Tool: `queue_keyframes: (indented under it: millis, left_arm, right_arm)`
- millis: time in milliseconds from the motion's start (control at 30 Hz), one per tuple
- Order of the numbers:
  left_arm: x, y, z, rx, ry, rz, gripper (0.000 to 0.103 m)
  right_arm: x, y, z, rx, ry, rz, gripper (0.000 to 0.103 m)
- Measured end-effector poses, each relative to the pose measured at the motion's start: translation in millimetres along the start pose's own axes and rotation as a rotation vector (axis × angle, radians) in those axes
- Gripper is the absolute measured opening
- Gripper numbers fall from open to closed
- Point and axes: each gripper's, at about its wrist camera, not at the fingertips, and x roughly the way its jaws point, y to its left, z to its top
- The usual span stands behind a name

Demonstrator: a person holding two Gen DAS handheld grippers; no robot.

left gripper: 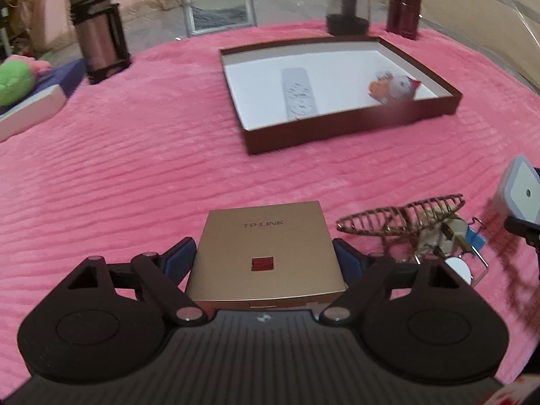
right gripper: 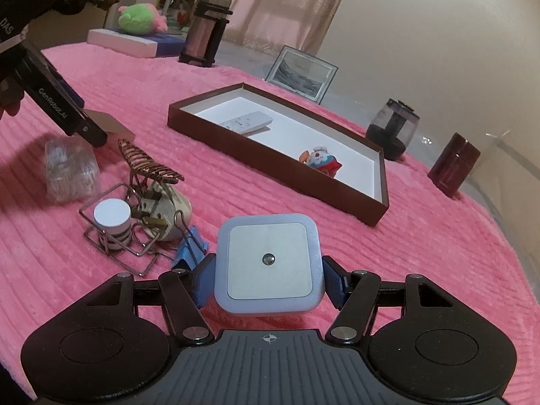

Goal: Organize rigid objects
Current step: 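Carry the gold box with the left tool while the right tool carries the night light to the tray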

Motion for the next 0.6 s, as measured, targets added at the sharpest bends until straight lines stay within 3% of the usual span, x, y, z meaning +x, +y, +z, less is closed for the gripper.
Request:
queue_keyframes:
  millis: [233,600]
  left_arm:
    - [-15,-3,8,-0.013,-0.042,0.023,0.083]
    - [-24,-24,35,-0.033,-0.084,-0.013,0.083]
  right_arm:
    - [-4,-10,11,0.082,-0.007,0.023,0.061]
    - [-7,-54,38,0.281,-0.008,0.098,0.061]
